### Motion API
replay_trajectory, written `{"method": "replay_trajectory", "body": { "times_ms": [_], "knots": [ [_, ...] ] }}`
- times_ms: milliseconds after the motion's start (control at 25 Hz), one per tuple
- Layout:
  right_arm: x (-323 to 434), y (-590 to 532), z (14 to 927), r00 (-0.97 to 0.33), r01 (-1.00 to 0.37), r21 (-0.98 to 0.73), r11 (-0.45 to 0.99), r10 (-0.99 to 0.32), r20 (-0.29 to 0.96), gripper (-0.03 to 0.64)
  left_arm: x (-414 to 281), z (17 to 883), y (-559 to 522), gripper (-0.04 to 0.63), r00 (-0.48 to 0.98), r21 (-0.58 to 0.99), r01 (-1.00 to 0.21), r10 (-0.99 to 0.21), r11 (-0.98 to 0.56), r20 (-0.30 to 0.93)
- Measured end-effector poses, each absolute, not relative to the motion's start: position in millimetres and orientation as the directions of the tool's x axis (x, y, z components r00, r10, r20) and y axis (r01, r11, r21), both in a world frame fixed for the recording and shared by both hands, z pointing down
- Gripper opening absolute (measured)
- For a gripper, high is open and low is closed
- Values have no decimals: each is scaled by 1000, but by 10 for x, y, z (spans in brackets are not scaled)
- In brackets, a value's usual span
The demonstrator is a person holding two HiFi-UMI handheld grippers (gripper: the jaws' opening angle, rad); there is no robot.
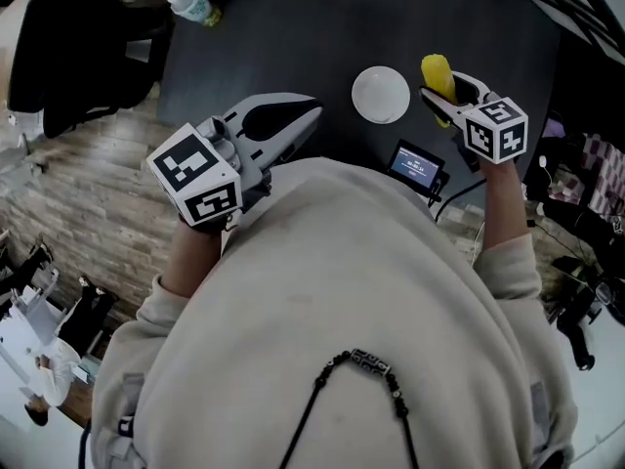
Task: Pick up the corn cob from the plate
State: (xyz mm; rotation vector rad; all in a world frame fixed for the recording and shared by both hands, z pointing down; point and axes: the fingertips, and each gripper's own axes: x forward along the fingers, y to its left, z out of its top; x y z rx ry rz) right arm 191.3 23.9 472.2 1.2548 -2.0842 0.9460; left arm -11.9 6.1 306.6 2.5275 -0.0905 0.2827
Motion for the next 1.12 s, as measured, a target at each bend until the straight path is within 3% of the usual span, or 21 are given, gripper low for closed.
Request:
{"method": "replay_trajectory", "body": {
  "times_ms": [400, 720, 1120],
  "knots": [
    [1998, 571, 3212, -405, -902, -336, 270, -799, 445, 267, 475, 2833, 37, 6, 967, 493, 88, 193, -866, 166],
    [1674, 519, 2480, -439, -856, -385, 344, -878, 191, 267, 502, 2638, -85, 6, 952, 504, 188, 282, -843, 117],
    [1662, 445, 2387, -440, -857, -375, 354, -881, 174, 267, 626, 2592, -113, 6, 941, 496, 224, 319, -839, 115]
  ]
}}
